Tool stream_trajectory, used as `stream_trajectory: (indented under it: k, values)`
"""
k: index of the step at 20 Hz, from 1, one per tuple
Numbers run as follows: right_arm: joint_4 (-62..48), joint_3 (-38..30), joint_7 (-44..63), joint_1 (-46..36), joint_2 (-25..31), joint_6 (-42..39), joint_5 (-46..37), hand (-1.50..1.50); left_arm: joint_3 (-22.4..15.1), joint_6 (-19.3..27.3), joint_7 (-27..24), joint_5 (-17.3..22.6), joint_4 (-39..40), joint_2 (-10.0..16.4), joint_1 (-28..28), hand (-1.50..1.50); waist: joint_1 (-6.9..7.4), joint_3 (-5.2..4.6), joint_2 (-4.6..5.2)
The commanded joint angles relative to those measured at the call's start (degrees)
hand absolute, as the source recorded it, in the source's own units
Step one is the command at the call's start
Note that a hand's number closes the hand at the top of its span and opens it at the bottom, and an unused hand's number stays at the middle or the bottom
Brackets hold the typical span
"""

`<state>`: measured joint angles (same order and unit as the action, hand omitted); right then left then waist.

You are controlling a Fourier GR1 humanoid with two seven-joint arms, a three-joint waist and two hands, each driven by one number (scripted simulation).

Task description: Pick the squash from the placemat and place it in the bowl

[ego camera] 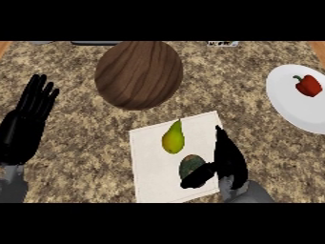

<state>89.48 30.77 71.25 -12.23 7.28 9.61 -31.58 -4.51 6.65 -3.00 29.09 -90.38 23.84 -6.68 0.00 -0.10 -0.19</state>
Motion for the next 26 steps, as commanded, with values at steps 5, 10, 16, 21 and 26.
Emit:
stream_trajectory:
  k: [5, 10, 16, 21, 26]
  values:
    - [-3.61, -3.32, 10.67, -0.54, -3.53, -4.27, -1.32, -1.50, 1.97, -1.53, -0.21, 0.04, 2.04, -0.16, -1.82, 0.00, -0.20, 0.04, 0.23]
    - [-9.04, -0.07, 7.01, -4.02, -4.74, -9.07, -3.99, 1.50, 1.64, -1.99, -0.87, -0.88, 3.65, -1.27, -2.04, 0.00, 0.32, 0.02, 0.40]
    - [-7.65, -1.58, 7.16, -5.59, -5.00, -12.91, -5.64, 1.50, 1.10, -2.23, 0.13, -1.93, -0.38, -1.47, 0.97, 0.00, 0.57, 0.06, 0.09]
    - [-9.13, 10.38, -11.22, -11.40, -5.77, -20.96, -4.79, 1.50, 0.85, -3.34, 0.68, -1.09, 0.65, -1.85, -2.13, 0.00, 3.53, 0.03, 0.69]
    - [-9.73, 21.67, -27.87, -22.67, -7.21, -28.51, -3.98, 1.50, -0.83, -3.34, 2.00, -1.73, 1.06, -2.45, -4.72, 0.00, 6.26, 0.09, 1.21]
